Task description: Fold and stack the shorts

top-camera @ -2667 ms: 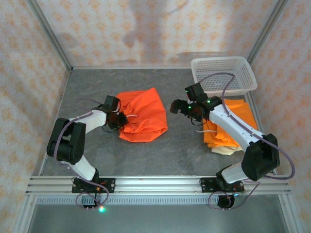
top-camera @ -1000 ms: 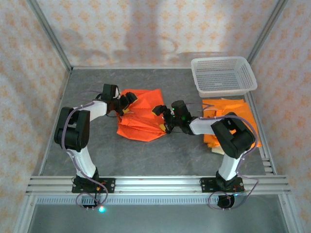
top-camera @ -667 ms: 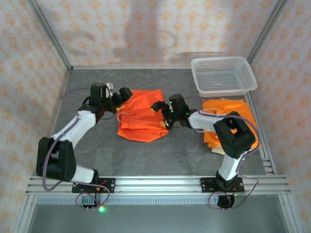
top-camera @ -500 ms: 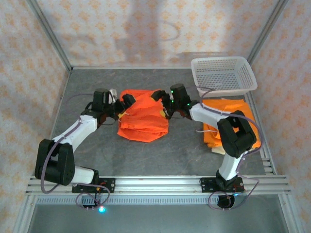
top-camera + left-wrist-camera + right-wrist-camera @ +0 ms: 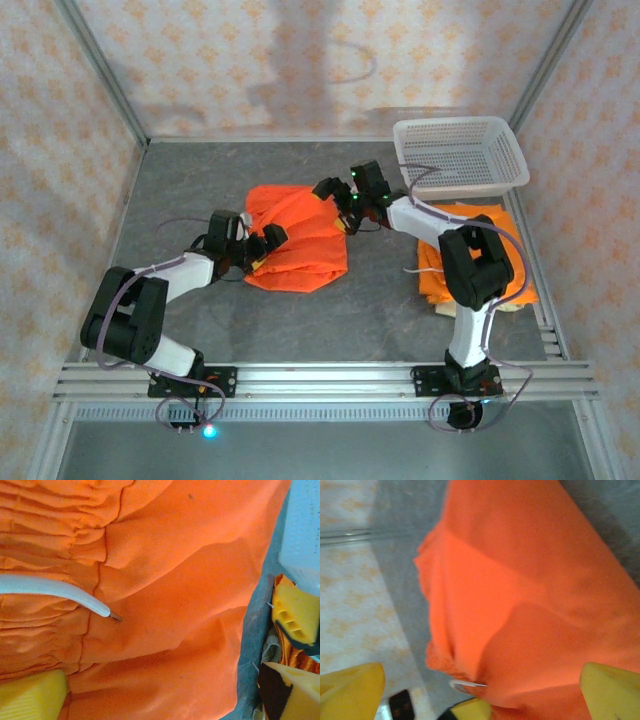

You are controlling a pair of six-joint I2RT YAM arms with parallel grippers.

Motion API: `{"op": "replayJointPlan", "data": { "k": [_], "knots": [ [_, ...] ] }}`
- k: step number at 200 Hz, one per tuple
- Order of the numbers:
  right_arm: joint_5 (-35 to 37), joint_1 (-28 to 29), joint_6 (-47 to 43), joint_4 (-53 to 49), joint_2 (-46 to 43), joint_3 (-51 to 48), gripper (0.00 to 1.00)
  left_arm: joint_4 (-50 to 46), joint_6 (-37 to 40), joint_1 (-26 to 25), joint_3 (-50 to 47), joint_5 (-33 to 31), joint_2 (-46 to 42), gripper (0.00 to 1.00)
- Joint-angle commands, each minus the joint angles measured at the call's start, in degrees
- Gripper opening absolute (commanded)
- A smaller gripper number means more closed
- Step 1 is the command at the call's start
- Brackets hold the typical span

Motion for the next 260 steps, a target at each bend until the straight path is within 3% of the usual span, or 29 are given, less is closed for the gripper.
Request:
{"op": "replayJointPlan", "data": {
  "k": [1,49,85,163,260],
  "knots": [
    [0.52,-0.64,-11.5,-10.52,0.56,4.08,0.99,-3.49,0.75,-0.34,-2.74,-3.09,2.25,1.0],
    [6.12,-1.0,-33.36,-25.85,0.78,7.92,0.99,-17.7,7.64,-0.26,7.34,-7.73,-12.13,1.0],
    [6.0,-1.27,-41.06,-30.45,3.43,11.4,0.98,-17.69,7.63,-0.29,11.1,-7.28,-10.56,1.0],
    [0.55,-1.27,-44.53,-31.56,10.11,16.49,0.9,-7.12,6.55,0.29,7.31,-9.52,5.3,1.0],
    [-3.96,-1.27,-44.52,-28.96,16.54,20.19,0.76,-2.83,5.92,0.71,2.42,-10.9,9.8,1.0]
  ]
}}
